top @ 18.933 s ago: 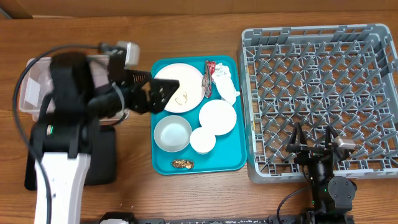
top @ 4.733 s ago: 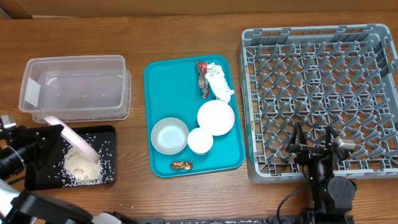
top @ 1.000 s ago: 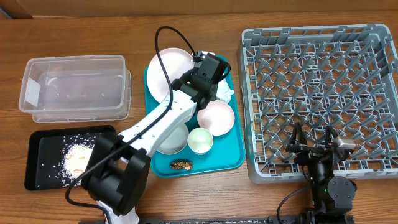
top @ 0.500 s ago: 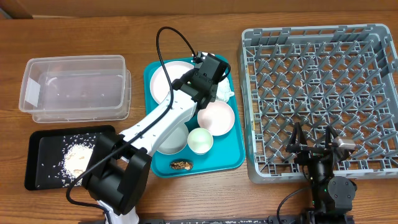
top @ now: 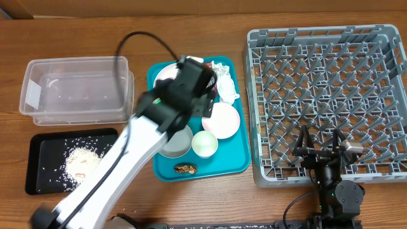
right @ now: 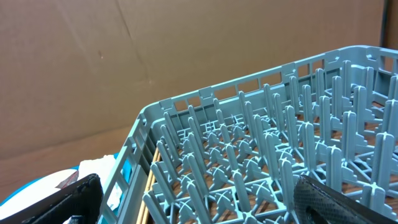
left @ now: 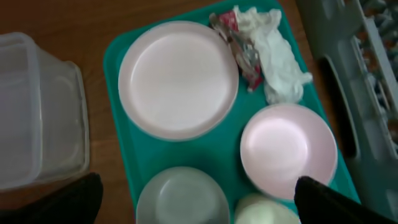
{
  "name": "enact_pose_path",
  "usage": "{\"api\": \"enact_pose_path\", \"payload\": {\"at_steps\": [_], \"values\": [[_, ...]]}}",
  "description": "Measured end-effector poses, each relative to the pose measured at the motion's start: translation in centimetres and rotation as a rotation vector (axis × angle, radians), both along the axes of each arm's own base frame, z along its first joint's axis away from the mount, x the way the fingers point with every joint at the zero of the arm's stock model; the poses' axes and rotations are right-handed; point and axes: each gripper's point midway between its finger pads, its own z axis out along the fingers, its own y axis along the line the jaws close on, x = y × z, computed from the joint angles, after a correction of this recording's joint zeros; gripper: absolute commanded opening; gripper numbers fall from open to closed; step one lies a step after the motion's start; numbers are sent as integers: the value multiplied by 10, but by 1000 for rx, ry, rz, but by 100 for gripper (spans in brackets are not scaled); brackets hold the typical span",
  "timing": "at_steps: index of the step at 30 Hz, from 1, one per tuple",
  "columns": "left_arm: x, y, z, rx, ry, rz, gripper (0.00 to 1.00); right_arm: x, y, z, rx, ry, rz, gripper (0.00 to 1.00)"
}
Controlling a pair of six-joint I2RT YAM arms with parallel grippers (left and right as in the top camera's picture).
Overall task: Sort waste into correct bins and load items into the dishwasher
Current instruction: 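Release the plate and lower the left gripper to the brown scrap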
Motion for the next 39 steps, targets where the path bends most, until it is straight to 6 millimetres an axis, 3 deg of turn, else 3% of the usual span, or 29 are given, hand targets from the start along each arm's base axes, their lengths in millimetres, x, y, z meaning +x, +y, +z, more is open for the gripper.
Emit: {"api": "enact_pose_path", "payload": {"at_steps": [3,11,20,25,39], "values": [[-31,10,2,-29,87,18,100,0,0,0,0,0,0,100],[-102,8,-31,-109,444,47,100,0,0,0,0,-1,0,100],[-152,1,-107,-75,633,100,98,0,0,0,0,0,0,100],[-159,5,-121,-46,625,185,99,0,0,0,0,0,0,100],[-126,5,-120,-62,465,256,100,0,0,0,0,0,0,100]]}}
